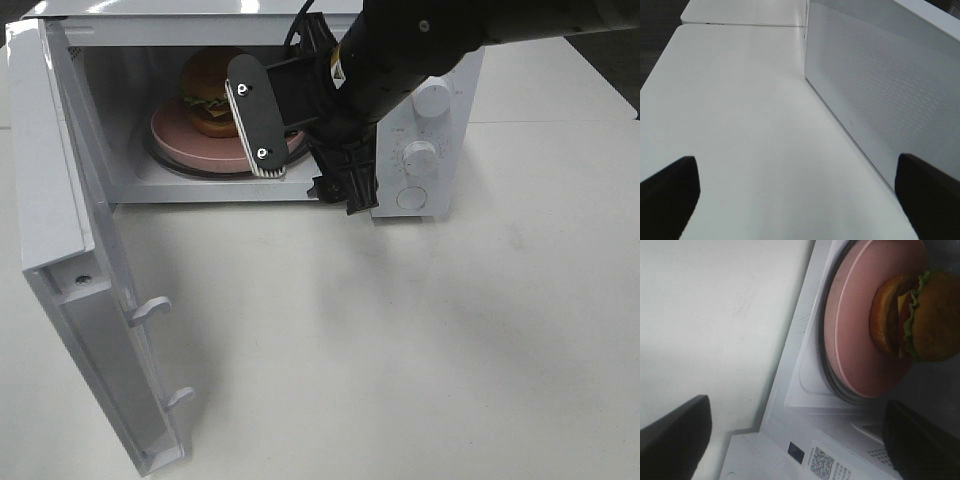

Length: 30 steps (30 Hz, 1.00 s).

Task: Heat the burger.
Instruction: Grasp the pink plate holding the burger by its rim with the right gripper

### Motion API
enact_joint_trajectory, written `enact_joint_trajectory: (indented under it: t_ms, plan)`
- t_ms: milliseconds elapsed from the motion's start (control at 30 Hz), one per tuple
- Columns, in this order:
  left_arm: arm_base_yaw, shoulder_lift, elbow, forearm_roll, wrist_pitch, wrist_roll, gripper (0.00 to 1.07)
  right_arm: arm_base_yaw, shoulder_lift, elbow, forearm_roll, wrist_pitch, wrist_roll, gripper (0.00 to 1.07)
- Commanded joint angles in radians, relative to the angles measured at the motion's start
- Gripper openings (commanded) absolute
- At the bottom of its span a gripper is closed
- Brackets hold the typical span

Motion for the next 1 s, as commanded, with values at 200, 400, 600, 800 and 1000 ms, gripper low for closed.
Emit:
enact_joint_trajectory:
  t_ms: [200,400,600,800,1000]
  plan:
    - [0.002,-0.016,0.003,-0.001,0.0,-0.004,0.98,0.001,0.114,-0.105,-0.003,-0.021,0.01,0.88]
    - [0.002,-0.016,0.003,-0.001,0.0,-0.004,0.98,0.001,0.218,-0.205,0.0,-0.024,0.01,0.87]
    - [0.002,-0.016,0.003,-0.001,0.0,-0.004,0.98,-0.002,0.298,-0.283,0.002,-0.024,0.01,0.86]
    - [0.002,-0.016,0.003,-0.001,0.0,-0.004,0.98,-0.002,0.373,-0.368,0.017,-0.017,0.01,0.84]
    - [0.002,-0.016,0.003,-0.001,0.0,-0.004,0.98,-0.016,0.434,-0.443,0.029,-0.017,0.009,0.83]
